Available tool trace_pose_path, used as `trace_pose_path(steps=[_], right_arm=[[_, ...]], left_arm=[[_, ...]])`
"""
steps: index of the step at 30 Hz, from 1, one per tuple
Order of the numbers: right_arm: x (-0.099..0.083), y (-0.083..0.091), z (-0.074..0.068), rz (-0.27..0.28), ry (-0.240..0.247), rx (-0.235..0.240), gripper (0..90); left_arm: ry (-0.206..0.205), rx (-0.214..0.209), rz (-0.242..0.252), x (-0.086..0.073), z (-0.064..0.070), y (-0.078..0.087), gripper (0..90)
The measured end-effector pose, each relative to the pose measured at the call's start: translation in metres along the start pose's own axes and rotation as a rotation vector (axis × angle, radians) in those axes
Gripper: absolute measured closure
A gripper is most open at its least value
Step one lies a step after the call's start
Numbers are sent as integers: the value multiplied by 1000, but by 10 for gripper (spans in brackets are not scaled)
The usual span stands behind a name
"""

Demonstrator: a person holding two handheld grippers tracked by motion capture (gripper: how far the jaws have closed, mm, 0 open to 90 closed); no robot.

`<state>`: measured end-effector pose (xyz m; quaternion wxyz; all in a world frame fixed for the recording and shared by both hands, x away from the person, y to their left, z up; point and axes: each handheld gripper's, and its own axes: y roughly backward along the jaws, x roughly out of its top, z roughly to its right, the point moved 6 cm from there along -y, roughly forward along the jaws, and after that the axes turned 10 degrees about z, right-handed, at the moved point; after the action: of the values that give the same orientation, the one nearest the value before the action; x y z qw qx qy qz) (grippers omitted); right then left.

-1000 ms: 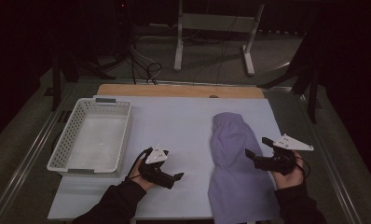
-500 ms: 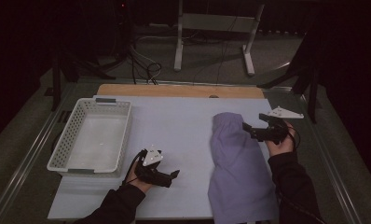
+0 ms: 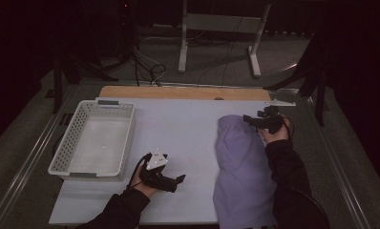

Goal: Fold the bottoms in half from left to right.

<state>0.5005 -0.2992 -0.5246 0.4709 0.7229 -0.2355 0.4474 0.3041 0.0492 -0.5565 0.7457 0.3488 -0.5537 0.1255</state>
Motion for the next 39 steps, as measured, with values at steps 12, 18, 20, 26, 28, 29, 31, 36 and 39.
trace_pose_path(steps=[12, 18, 20, 26, 28, 29, 31, 36, 39], right_arm=[[-34, -34, 9, -161, -100, -8, 607], [-33, -29, 6, -142, -46, -31, 783], [-31, -26, 7, -132, -66, -30, 824], [-16, -20, -18, -106, -46, 109, 837], [-11, -22, -32, -105, -51, 188, 838], [-11, -23, -35, -103, -46, 211, 837], [-10, -24, -38, -99, -49, 214, 837], [-5, -27, -31, -40, -43, 138, 837], [-7, -31, -19, -61, -36, 28, 836]], left_arm=[[11, -9, -13, -2, -1, -1, 9], [-1, -7, -23, -3, -1, -1, 9], [-6, -6, -24, -4, 0, -1, 9], [-11, -7, -23, -2, -1, -2, 9], [-10, -8, -27, -3, 0, -3, 9], [-10, -8, -25, -2, 0, -3, 9], [-16, -8, -24, -2, 0, -2, 9], [-10, -7, -14, -1, -1, -2, 9], [-8, -9, -22, -2, -1, -2, 9]])
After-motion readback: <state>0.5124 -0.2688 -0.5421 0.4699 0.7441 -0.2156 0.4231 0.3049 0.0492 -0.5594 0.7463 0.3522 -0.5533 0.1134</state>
